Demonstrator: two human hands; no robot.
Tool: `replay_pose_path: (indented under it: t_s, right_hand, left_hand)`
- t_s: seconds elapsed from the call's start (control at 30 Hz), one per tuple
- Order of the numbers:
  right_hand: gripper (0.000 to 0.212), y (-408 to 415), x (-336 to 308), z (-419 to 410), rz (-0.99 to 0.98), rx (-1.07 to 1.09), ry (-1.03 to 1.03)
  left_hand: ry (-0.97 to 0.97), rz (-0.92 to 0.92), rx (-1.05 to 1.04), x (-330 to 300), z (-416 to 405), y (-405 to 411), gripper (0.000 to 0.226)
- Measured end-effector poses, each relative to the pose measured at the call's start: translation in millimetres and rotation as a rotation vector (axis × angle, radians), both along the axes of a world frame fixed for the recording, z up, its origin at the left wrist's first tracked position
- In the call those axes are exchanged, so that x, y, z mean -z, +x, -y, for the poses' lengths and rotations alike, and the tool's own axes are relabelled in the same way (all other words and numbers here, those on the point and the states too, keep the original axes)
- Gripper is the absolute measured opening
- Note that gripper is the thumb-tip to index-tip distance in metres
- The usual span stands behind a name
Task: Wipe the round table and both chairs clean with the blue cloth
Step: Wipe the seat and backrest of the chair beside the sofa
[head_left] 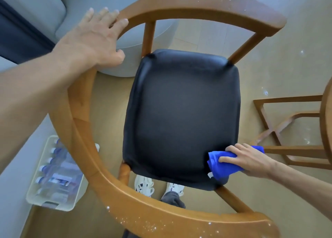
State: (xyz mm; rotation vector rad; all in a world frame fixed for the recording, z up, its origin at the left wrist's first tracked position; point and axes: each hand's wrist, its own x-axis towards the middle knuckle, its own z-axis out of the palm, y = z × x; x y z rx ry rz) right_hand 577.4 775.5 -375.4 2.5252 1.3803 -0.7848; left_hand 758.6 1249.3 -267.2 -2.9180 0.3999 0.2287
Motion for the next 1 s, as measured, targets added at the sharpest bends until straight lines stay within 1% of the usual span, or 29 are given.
replay_pose_path:
  t_s: [0.07,0.1,0.13,0.2,0.27,0.33,0.43,0.47,0.53,0.57,0.63,0.7,0.73,0.77,0.87,0.9,0.93,1.0]
  right_hand:
    - [0.072,-10,-2,-5,0.040,0.183,0.078]
    - [0.070,-11,-4,-8,0.063,0.309,0.098]
    - [0.068,-9,-6,-13,0.081,0.460,0.087]
    - [0.063,4,-9,-23,0.097,0.798,-0.020]
    - [0.060,19,-14,-39,0.002,1.125,-0.093]
    - [0.061,31,-19,-60,-0.164,1.350,-0.079]
    - [0.058,32,-41,-108,-0.391,1.554,0.112]
    - [0.056,29,-54,-129,-0.441,1.577,0.198]
    - [0.056,18,-85,-174,-0.479,1.539,0.348]
    - [0.056,10,-101,-199,-0.483,1.518,0.426]
    - [0.057,-12,-131,-253,-0.471,1.505,0.584]
    - [0.059,-42,-148,-311,-0.389,1.494,0.663]
    - [0.060,-58,-152,-342,-0.332,1.488,0.659]
    - [0.060,-73,-154,-372,-0.266,1.481,0.631]
    - [0.069,-105,-150,-444,0.007,1.491,0.501]
    - [0.069,-109,-149,-458,0.072,1.518,0.468]
    - [0.068,-112,-149,-467,0.084,1.534,0.432]
    - [0.061,-113,-143,-473,0.173,1.543,0.444]
  left_hand:
    - [0.025,0.033,-0.028,-6,0,-12,0.067]
    - [0.038,0.042,-0.043,-10,0,-21,0.065]
    - [0.050,0.045,-0.050,-12,1,-31,0.065]
    - [0.061,0.054,-0.048,-15,3,-53,0.065]
    - [0.046,0.059,-0.056,-17,3,-78,0.063]
    - [0.014,0.051,-0.055,-14,0,-105,0.059]
    - [-0.026,0.032,-0.011,-17,-13,-144,0.051]
    - [-0.060,0.026,0.007,-20,-18,-150,0.049]
    - [-0.195,0.021,0.008,-27,-26,-154,0.045]
    - [-0.296,0.024,-0.028,-31,-29,-152,0.044]
    - [-0.500,0.032,-0.171,-43,-32,-144,0.045]
    - [-0.629,0.006,-0.292,-52,-39,-136,0.046]
    - [-0.639,-0.018,-0.288,-54,-44,-134,0.047]
    - [-0.626,-0.037,-0.241,-55,-48,-134,0.048]
    - [-0.489,-0.062,0.008,-48,-54,-134,0.048]
    - [-0.486,-0.072,0.045,-47,-54,-134,0.049]
    - [-0.492,-0.084,0.056,-46,-54,-135,0.050]
    - [-0.410,-0.071,0.114,-45,-55,-137,0.051]
